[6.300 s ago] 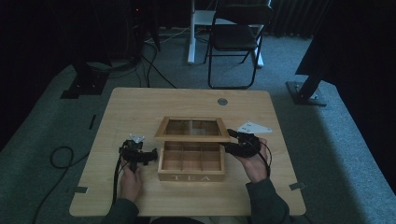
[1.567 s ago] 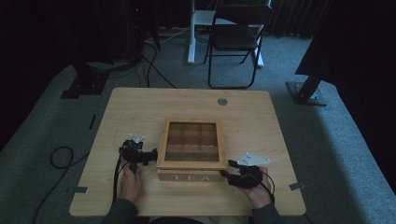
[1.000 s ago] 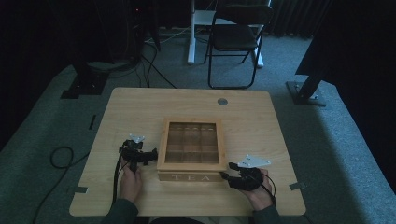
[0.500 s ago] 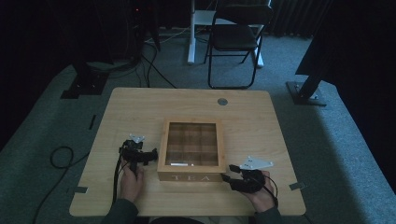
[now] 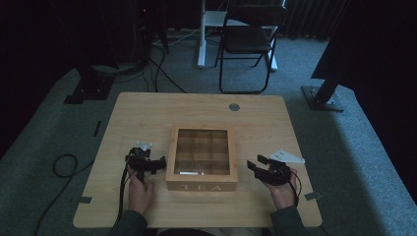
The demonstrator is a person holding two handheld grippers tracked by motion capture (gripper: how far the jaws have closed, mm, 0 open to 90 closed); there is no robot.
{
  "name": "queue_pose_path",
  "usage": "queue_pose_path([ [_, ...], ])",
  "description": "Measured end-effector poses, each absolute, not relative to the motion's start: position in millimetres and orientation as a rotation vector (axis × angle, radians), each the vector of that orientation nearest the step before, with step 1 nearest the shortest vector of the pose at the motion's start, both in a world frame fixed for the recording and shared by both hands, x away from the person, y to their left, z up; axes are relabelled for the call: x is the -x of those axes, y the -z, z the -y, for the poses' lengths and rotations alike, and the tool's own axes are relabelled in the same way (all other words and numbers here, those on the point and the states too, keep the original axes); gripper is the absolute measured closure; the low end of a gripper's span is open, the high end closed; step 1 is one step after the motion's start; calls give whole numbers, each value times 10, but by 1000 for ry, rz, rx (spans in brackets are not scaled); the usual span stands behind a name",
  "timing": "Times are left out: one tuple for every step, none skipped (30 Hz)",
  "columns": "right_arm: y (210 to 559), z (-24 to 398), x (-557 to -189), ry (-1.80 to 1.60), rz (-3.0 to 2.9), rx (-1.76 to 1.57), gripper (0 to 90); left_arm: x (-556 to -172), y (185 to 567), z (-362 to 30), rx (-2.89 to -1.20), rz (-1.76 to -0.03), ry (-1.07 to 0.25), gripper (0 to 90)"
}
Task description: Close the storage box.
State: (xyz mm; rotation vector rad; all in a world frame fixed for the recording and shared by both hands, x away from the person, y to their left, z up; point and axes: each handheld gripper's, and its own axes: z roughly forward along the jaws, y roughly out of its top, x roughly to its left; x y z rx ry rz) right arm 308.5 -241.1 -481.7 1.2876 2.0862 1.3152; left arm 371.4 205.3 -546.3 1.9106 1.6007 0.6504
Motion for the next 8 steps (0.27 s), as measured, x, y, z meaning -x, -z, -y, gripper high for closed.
queue_pose_path([
  [4858, 2414, -3132, -1291, -2086, -1301, 454, -3713, 5463, -2053, -1910, -1602, -650, 16],
  [4901, 2415, -3178, -1267, -2087, -1311, 454, -3712, 5464, -2050, -1908, -1605, -653, 16],
  [4943, 2415, -3223, -1241, -2091, -1320, 454, -3711, 5463, -2049, -1906, -1607, -653, 16],
  [4980, 2414, -3260, -1220, -2094, -1334, 455, -3711, 5464, -2049, -1906, -1608, -654, 16],
  [5010, 2416, -3290, -1211, -2093, -1348, 454, -3711, 5464, -2049, -1906, -1607, -654, 16],
  [5033, 2420, -3319, -1203, -2094, -1358, 455, -3711, 5463, -2049, -1906, -1608, -654, 16],
  [5051, 2422, -3344, -1189, -2091, -1364, 455, -3711, 5464, -2049, -1906, -1608, -654, 16],
  [5064, 2428, -3365, -1177, -2086, -1367, 455, -3711, 5464, -2048, -1905, -1608, -653, 16],
])
